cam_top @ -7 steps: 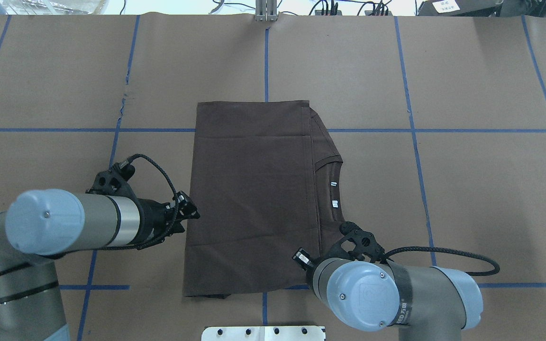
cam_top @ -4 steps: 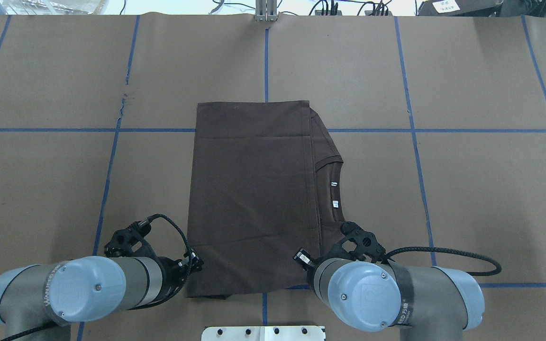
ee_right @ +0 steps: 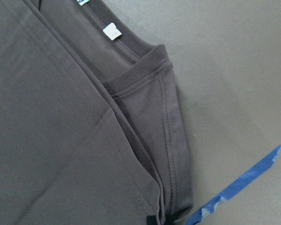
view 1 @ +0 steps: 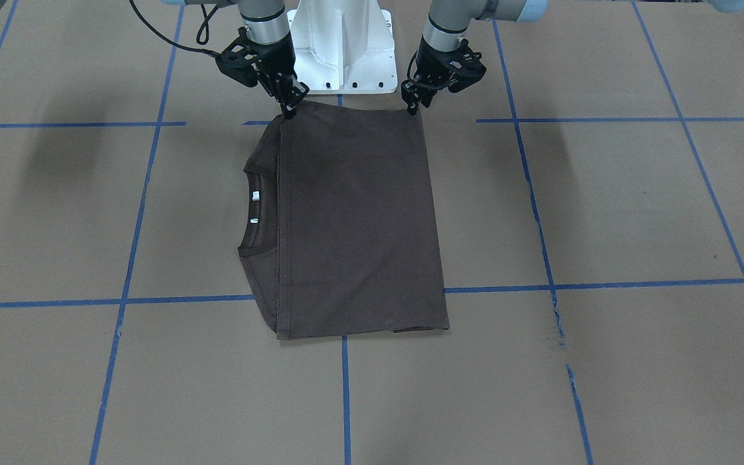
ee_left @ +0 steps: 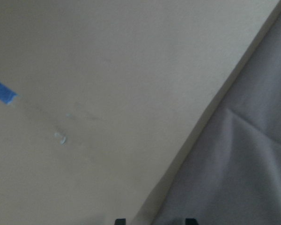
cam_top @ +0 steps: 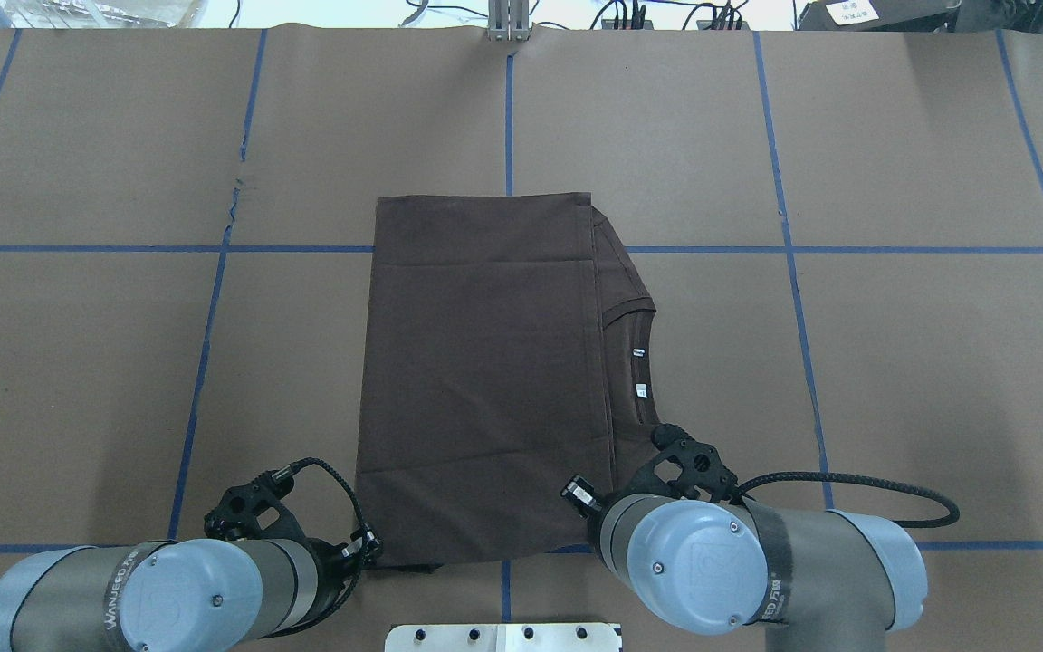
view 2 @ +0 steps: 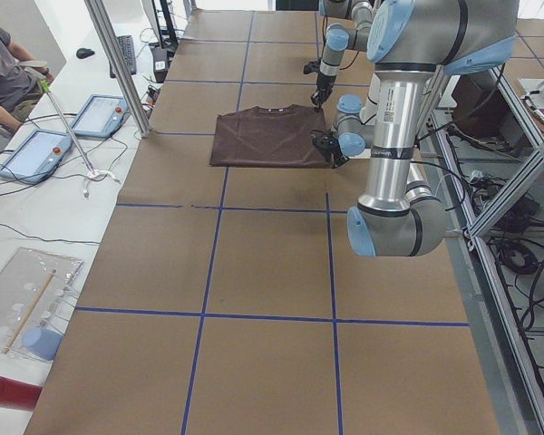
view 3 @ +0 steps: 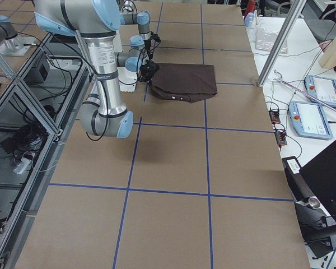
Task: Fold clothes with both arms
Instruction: 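Move the left gripper to the shirt's near edge beside the right gripper, then grasp the near edge of the shirt with both grippers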
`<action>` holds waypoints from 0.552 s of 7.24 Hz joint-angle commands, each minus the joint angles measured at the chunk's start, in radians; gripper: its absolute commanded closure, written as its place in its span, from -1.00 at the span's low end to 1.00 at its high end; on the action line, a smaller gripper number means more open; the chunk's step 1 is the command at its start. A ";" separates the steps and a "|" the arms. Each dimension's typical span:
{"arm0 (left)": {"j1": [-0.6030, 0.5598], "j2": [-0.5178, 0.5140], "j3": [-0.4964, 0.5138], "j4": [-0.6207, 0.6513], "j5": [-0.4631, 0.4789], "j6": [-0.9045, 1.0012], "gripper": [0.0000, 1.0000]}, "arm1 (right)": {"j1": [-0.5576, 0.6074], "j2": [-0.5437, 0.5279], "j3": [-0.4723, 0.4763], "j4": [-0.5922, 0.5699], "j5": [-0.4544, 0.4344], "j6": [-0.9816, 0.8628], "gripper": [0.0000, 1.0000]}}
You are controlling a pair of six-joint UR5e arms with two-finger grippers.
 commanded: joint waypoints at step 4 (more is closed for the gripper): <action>0.004 -0.009 0.003 -0.002 0.003 0.001 0.35 | 0.000 0.000 0.003 0.000 -0.001 0.000 1.00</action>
